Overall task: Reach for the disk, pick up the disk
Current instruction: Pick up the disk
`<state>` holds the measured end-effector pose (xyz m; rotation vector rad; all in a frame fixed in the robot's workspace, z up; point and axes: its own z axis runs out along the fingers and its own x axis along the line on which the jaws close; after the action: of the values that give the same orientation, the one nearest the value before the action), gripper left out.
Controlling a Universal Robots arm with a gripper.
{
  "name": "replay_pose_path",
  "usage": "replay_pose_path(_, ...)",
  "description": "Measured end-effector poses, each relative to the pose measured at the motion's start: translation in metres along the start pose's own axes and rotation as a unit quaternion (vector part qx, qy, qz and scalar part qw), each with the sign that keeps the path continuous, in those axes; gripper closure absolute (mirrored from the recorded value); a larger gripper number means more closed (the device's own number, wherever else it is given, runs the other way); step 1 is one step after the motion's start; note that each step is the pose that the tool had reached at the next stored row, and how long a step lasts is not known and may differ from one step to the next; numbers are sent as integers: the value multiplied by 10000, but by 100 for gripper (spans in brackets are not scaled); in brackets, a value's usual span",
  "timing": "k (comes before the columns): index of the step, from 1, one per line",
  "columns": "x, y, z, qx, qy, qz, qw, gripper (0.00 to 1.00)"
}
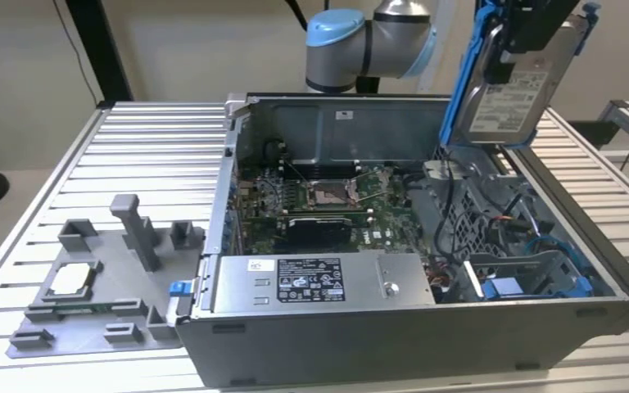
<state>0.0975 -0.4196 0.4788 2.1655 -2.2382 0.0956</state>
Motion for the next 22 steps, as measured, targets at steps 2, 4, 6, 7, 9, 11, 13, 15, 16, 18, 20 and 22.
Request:
replay_pose_path(2,48,-2,3,-7,0,-1,10000,100)
replay_pose_path(4,94,-3,6,-17,0,-2,10000,100)
replay_pose_path(6,140,-5,9,-29,1,-4,10000,100)
replay_pose_path(7,164,-5,11,-35,0,-4,10000,100)
replay_pose_path(9,210,-7,13,-43,1,-6,10000,100)
replay_pose_path(11,259,-9,16,-47,1,-9,10000,100)
replay_pose_path(13,304,-11,19,-48,1,-12,10000,100)
replay_pose_path(15,349,-13,22,-48,1,-16,10000,100)
replay_pose_path(16,373,-14,23,-48,1,-18,10000,100)
replay_pose_path(18,417,-15,26,-47,0,-21,10000,100)
replay_pose_path(20,462,-17,29,-47,1,-24,10000,100)
replay_pose_path(22,506,-19,32,-47,1,-26,10000,100)
